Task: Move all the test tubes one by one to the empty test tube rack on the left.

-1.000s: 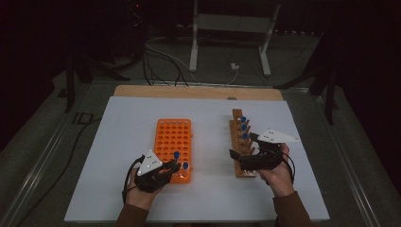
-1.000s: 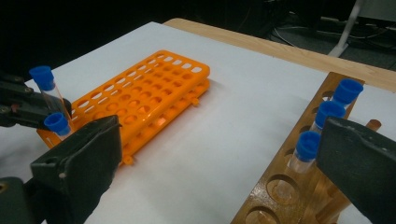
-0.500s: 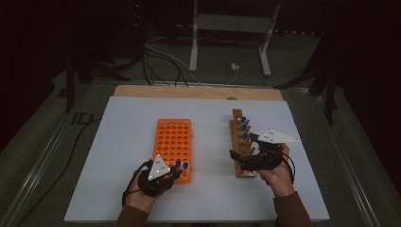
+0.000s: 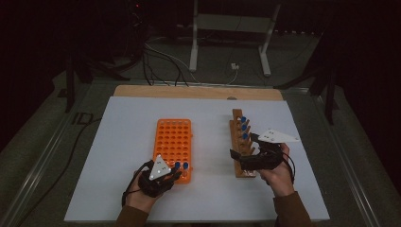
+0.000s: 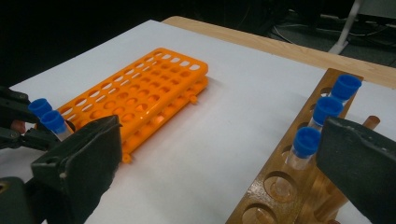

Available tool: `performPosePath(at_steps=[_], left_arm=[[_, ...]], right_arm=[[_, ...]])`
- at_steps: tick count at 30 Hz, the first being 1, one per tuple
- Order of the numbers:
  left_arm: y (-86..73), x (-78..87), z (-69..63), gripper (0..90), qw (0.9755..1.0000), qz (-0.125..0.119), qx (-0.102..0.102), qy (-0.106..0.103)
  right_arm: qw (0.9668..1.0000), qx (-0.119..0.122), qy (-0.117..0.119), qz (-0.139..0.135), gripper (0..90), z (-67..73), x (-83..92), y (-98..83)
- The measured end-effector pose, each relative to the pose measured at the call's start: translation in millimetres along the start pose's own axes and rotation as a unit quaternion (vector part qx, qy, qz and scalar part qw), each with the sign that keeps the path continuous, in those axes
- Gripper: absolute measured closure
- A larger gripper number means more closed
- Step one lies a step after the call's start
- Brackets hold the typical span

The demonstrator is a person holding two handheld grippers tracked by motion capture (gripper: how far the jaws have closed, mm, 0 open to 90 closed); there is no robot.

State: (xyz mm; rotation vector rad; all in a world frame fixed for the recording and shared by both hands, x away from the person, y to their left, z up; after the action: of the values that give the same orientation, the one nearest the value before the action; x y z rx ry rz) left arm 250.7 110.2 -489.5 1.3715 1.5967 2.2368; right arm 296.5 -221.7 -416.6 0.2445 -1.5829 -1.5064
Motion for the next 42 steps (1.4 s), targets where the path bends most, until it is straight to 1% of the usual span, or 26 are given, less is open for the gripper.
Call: performPosePath(at_steps=[1, 2, 3, 5, 6, 9, 10, 11, 12, 15, 18, 20, 24, 25, 27, 29, 30, 31, 33, 35, 37, 41, 42], left_arm=[[-0.3, 0.1, 0.4, 76.0, 1.0, -0.001, 0.002, 0.001], [-0.9, 0.2, 1.0, 71.1, 1.0, -0.003, 0.007, 0.004], [-1.8, 0.4, 1.8, 65.2, 0.9999, -0.005, 0.012, 0.002], [-2.9, 2.3, 3.6, 59.8, 0.9996, -0.015, 0.022, -0.006], [-2.6, 3.6, 4.6, 56.8, 0.9995, -0.02, 0.023, -0.006], [-1.1, 8.2, 7.8, 47.5, 0.9984, -0.04, 0.037, -0.015], [-0.7, 9.7, 8.9, 44.5, 0.9981, -0.045, 0.041, -0.012], [-0.2, 10.8, 10.0, 40.0, 0.9977, -0.049, 0.046, -0.006], [0.1, 12.3, 11.6, 35.1, 0.9975, -0.051, 0.049, -0.001], [1.0, 18.3, 17.2, 26.5, 0.9955, -0.071, 0.062, 0.011], [1.7, 24.9, 23.4, 18.8, 0.9933, -0.087, 0.075, 0.015], [2.1, 28.7, 27.8, 15.4, 0.9915, -0.096, 0.086, 0.019], [2.9, 33.0, 34.9, 3.9, 0.989, -0.099, 0.103, 0.037], [2.8, 33.6, 36.1, 1.9, 0.9884, -0.1, 0.108, 0.039], [2.9, 34.6, 38.4, 1.2, 0.9878, -0.1, 0.111, 0.043], [3.1, 34.7, 39.3, 1.1, 0.9872, -0.102, 0.115, 0.043], [3.2, 34.4, 39.3, 1.2, 0.9872, -0.101, 0.115, 0.043], [3.3, 33.8, 39.0, 1.2, 0.9872, -0.101, 0.116, 0.043], [3.3, 32.9, 38.9, 1.2, 0.9874, -0.1, 0.115, 0.042], [3.4, 32.5, 38.9, 1.2, 0.9872, -0.1, 0.116, 0.043], [3.2, 33.0, 39.5, 1.2, 0.9871, -0.1, 0.117, 0.045], [2.4, 33.7, 41.2, 1.2, 0.9857, -0.103, 0.125, 0.047], [2.3, 34.1, 41.7, 1.2, 0.9856, -0.102, 0.126, 0.047]], right_arm=[[1.0, -0.001, 0.0, 0.0, 0.7, -0.2, 0.3, 0.1], [1.0, -0.001, -0.001, 0.0, 0.8, -0.4, 0.6, 0.2], [1.0, 0.0, -0.001, 0.0, 0.8, -0.8, 0.7, 0.4], [1.0, 0.0, -0.003, 0.0, 0.8, -1.5, 0.9, 0.8], [1.0, 0.0, -0.003, 0.0, 0.8, -2.1, 1.0, 1.0], [1.0, -0.001, -0.006, -0.001, 0.8, -3.7, 1.0, 1.8], [1.0, 0.0, -0.007, 0.0, 0.9, -4.3, 0.9, 2.1], [1.0, 0.0, -0.007, 0.001, 4.1, -4.8, 0.8, 2.4], [1.0, 0.001, -0.007, 0.0, 5.0, -5.3, 0.6, 2.6], [0.9999, 0.004, -0.015, 0.003, 4.9, -6.9, -0.2, 3.4], [0.9997, 0.004, -0.023, 0.004, 4.7, -10.2, -1.3, 3.7], [0.9996, 0.004, -0.029, 0.007, 4.4, -13.1, -2.5, 3.1], [0.9989, -0.002, -0.045, 0.016, 4.9, -20.1, -8.0, -0.2], [0.9986, -0.001, -0.049, 0.019, 4.9, -21.8, -9.4, -1.2], [0.9982, -0.001, -0.055, 0.025, 5.3, -24.5, -12.9, -3.4], [0.9981, 0.001, -0.053, 0.032, 3.6, -26.4, -16.6, -6.4], [0.9983, 0.005, -0.045, 0.038, 2.3, -27.4, -18.6, -8.3], [0.998, 0.008, -0.045, 0.043, 2.4, -28.2, -20.9, -10.1], [0.9968, 0.015, -0.059, 0.05, 7.0, -29.0, -25.0, -13.3], [0.9959, 0.016, -0.067, 0.058, 15.2, -31.2, -29.3, -15.5], [0.9953, 0.011, -0.077, 0.058, 21.4, -33.5, -32.2, -16.6], [0.9943, 0.002, -0.093, 0.052, 44.3, -37.4, -35.4, -17.7], [0.9941, 0.0, -0.096, 0.051, 49.1, -38.3, -35.8, -17.8]])
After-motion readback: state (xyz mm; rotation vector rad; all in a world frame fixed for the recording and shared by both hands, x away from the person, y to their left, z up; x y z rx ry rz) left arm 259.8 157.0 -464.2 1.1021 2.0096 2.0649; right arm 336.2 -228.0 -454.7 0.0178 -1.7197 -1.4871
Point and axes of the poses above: each handheld gripper's, and its own axes: x roughly backward along the jaws, y roughly out of its top, z roughly to its left, the point moved 1 cm from there along -x, roughly forward along the jaws, and after that the axes turned 6 degrees about y, right-handed, at the moved point
